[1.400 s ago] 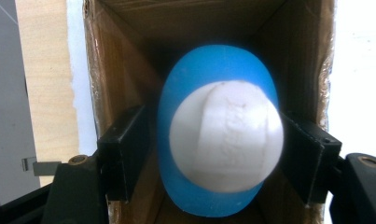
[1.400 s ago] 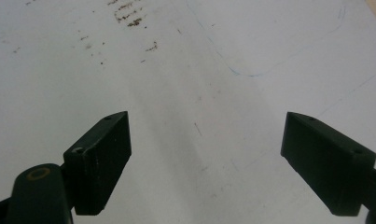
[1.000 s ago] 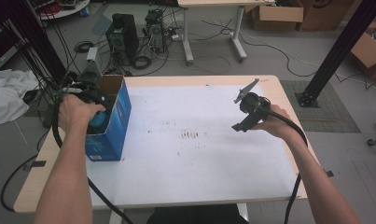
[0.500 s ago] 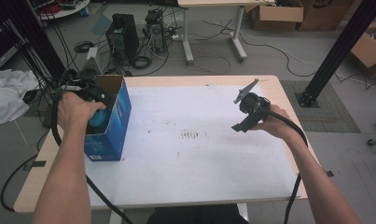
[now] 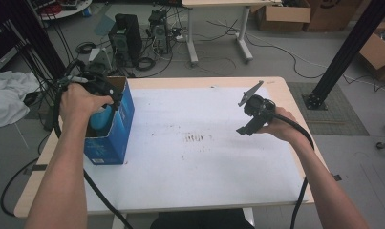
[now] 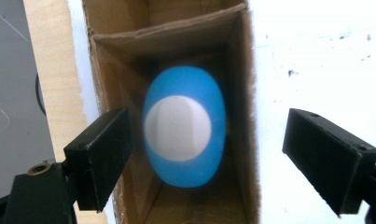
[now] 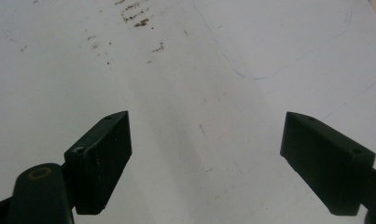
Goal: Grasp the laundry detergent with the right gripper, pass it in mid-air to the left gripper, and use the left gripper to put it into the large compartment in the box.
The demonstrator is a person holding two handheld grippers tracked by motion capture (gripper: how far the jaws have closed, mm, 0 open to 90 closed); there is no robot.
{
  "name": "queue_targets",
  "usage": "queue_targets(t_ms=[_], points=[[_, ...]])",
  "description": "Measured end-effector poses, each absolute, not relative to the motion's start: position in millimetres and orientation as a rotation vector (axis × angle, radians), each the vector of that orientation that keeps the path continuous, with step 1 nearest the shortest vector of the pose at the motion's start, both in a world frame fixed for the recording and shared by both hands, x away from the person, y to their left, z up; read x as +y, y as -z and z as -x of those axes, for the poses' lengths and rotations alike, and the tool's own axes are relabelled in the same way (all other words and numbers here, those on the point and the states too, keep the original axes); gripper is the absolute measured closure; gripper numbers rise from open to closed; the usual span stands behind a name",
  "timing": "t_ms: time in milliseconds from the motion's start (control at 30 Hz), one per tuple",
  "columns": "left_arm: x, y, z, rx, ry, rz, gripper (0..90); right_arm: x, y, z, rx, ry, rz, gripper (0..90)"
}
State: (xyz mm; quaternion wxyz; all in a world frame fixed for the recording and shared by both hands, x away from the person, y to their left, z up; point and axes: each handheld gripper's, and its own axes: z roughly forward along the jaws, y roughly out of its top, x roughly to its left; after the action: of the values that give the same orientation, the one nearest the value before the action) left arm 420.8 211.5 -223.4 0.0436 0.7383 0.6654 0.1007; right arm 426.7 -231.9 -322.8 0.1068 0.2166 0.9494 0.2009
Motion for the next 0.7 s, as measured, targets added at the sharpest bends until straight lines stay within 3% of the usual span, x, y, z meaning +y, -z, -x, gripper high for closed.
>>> queue_targets(t_ms=[367, 700], points=[[181, 201, -427, 1.911, -0.354, -2.365, 16.8, -234, 322, -427, 2.797, -0.582, -0.646, 16.2], [132, 196, -430, 1.669, -0.307, -2.512, 16.5, -233, 318, -427, 2.802, -0.587, -0.641, 15.2]])
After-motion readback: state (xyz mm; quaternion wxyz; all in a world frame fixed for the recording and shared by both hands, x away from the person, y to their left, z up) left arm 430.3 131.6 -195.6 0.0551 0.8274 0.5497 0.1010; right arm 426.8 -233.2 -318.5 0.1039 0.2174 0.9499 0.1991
